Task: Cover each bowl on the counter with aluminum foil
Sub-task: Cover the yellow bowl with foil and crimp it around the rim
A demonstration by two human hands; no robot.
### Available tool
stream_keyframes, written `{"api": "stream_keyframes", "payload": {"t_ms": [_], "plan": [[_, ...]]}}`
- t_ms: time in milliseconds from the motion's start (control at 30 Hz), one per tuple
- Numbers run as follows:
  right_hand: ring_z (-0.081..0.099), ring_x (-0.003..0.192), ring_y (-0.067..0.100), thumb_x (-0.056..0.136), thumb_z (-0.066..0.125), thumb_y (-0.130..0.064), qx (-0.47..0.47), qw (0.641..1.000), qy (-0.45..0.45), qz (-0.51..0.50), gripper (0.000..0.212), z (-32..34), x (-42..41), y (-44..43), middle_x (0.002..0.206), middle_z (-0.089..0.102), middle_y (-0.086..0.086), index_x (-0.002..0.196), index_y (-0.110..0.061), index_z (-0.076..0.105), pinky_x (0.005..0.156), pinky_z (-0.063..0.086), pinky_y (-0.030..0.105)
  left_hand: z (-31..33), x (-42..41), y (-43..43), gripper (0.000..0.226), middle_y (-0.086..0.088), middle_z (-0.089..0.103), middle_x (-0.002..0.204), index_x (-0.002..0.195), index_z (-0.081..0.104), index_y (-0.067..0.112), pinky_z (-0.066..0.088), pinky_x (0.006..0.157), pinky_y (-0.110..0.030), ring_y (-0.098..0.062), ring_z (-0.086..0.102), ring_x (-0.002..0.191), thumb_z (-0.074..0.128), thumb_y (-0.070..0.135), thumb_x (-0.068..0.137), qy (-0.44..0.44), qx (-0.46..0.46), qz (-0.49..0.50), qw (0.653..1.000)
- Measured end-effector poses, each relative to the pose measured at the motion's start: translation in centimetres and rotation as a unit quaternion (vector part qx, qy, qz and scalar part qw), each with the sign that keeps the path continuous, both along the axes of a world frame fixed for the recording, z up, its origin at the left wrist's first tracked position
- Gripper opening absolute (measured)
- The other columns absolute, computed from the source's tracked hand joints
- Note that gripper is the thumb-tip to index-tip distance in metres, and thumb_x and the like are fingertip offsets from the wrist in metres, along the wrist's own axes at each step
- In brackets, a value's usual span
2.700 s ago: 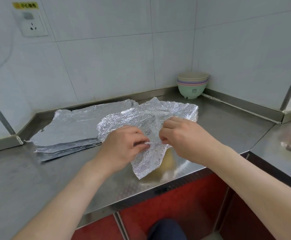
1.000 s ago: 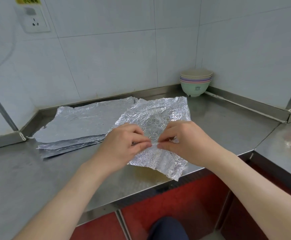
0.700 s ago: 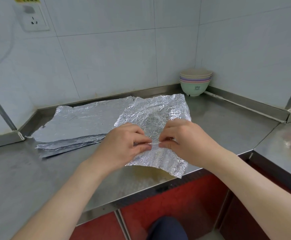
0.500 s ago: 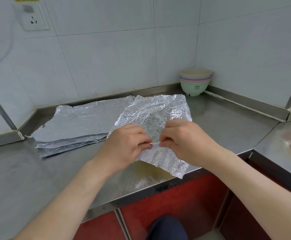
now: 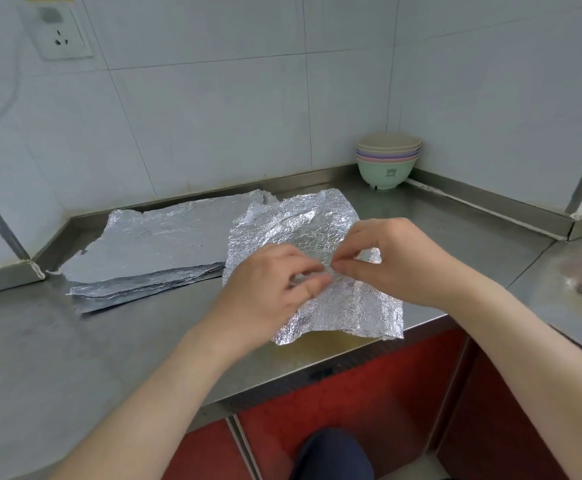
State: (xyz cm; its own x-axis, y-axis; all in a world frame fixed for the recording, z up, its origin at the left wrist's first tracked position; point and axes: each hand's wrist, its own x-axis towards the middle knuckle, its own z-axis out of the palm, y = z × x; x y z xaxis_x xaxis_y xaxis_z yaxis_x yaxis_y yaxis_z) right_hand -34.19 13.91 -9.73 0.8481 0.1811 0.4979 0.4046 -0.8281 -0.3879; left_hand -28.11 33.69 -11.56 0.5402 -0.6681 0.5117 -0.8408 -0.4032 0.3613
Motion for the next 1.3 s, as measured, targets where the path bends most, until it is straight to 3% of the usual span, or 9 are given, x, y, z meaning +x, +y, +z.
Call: {"api": "stream_keyframes", "payload": {"t_ms": [167,333,433,567,767,933,1033,1167,1300], "plan": [[0.061,0.075,0.01,0.085,0.073,-0.027,0.01,1.0,0.029,0.0,0.01,-0.4,0.3,1.7,0.081,0.068,-0.006,0.086,-0.019,0.078,0.075,0.048,0.033,1.2,1.4,1.7,0.01,0.013,0.068,0.084,0.088,0.078,0.026,0.048,0.076,-0.03,-0.005,0.061,0.079,0.072,0.033,0.083,0.046,-0.013,0.037,0.998],[0.06,0.075,0.014,0.083,0.075,-0.033,-0.027,0.999,0.041,0.002,0.014,-1.5,0.7,2.9,0.084,0.066,-0.003,0.088,-0.021,0.077,0.074,0.049,0.036,-0.1,1.9,2.8,0.019,0.019,0.064,0.082,0.086,0.078,0.03,0.043,0.077,-0.02,-0.003,0.056,0.085,0.071,0.045,0.078,-0.002,-0.004,0.005,1.0],[0.056,0.075,0.013,0.082,0.075,-0.029,-0.054,0.998,0.017,-0.001,0.011,-1.8,0.7,2.9,0.083,0.063,-0.004,0.087,-0.019,0.075,0.072,0.048,0.035,-0.5,2.0,3.0,0.019,0.016,0.065,0.085,0.089,0.078,0.027,0.042,0.077,-0.015,-0.004,0.056,0.086,0.072,0.04,0.078,-0.028,-0.013,-0.01,0.999],[0.048,0.069,0.008,0.079,0.078,-0.021,-0.049,0.999,0.001,-0.001,0.008,-1.8,0.6,2.7,0.076,0.057,-0.006,0.08,-0.015,0.074,0.066,0.044,0.03,-1.3,2.3,2.9,0.02,0.016,0.063,0.084,0.09,0.078,0.023,0.043,0.075,-0.017,-0.001,0.054,0.083,0.071,0.037,0.077,-0.046,-0.024,-0.008,0.999],[0.058,0.071,0.016,0.077,0.08,-0.017,-0.04,0.999,0.023,0.0,0.009,-1.5,0.7,1.1,0.077,0.059,-0.005,0.077,-0.014,0.071,0.069,0.05,0.043,-2.2,1.7,1.0,0.015,0.007,0.065,0.08,0.083,0.076,0.015,0.04,0.073,-0.019,-0.008,0.052,0.079,0.07,0.027,0.077,-0.096,-0.023,0.02,0.995],[0.061,0.077,0.004,0.081,0.076,-0.024,-0.014,0.997,0.079,0.015,0.005,-0.2,0.1,-0.9,0.081,0.065,-0.012,0.084,-0.02,0.076,0.078,0.05,0.029,-1.9,0.2,-0.3,0.011,0.007,0.064,0.082,0.087,0.076,0.018,0.041,0.073,-0.025,-0.014,0.054,0.081,0.072,0.026,0.081,-0.102,-0.006,0.047,0.994],[0.062,0.078,0.005,0.083,0.074,-0.031,0.03,0.997,0.073,0.008,0.009,-0.2,0.1,-0.8,0.082,0.067,-0.009,0.083,-0.022,0.077,0.077,0.049,0.029,-1.7,-0.2,-0.5,0.011,0.007,0.063,0.085,0.091,0.076,0.019,0.04,0.073,-0.026,-0.014,0.053,0.084,0.075,0.026,0.082,-0.098,0.005,0.063,0.993],[0.06,0.077,0.011,0.082,0.076,-0.023,-0.026,0.999,0.04,0.019,0.003,-1.4,0.6,0.5,0.08,0.066,-0.006,0.084,-0.022,0.078,0.075,0.05,0.04,-1.7,-0.3,-0.5,0.012,0.007,0.064,0.084,0.09,0.076,0.018,0.036,0.073,-0.022,-0.014,0.053,0.083,0.075,0.025,0.081,-0.094,0.006,0.068,0.993],[0.056,0.079,0.019,0.083,0.074,-0.022,-0.14,0.99,-0.02,0.005,0.003,-1.6,0.7,0.9,0.079,0.061,-0.003,0.083,-0.019,0.075,0.069,0.05,0.041,-1.5,0.0,-0.5,0.011,0.008,0.065,0.086,0.091,0.076,0.019,0.038,0.074,-0.023,-0.014,0.054,0.085,0.075,0.023,0.081,-0.072,0.01,0.064,0.995]]}}
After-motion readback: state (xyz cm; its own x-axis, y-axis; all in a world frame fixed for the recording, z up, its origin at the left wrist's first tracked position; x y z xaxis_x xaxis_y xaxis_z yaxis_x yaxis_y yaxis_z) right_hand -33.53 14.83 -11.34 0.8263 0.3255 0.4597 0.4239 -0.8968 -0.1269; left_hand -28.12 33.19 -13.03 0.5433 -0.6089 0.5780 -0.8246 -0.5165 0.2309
